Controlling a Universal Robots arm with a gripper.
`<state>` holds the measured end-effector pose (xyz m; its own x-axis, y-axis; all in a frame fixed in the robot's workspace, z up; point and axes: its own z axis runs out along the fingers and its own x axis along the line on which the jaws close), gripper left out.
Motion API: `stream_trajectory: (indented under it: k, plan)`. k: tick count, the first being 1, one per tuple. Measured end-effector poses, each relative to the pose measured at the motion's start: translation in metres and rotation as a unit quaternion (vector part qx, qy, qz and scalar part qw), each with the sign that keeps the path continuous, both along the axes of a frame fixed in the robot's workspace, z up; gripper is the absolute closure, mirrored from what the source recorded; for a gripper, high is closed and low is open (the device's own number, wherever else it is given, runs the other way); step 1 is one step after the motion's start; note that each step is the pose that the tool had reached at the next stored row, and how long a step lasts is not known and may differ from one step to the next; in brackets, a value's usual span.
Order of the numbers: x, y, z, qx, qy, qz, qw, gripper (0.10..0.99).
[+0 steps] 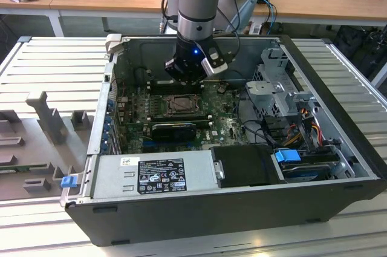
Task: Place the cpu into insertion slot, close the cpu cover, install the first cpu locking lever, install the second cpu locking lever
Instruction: 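Install the first cpu locking lever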
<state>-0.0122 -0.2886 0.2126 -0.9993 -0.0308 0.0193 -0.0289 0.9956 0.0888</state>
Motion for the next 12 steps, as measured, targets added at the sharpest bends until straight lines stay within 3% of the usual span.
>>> stream_trajectory:
  k: [12]
  plan:
    - [0.0000, -0.0036, 0.0000, 0.0000, 0.0000, 0.000, 1.0000, 0.980]
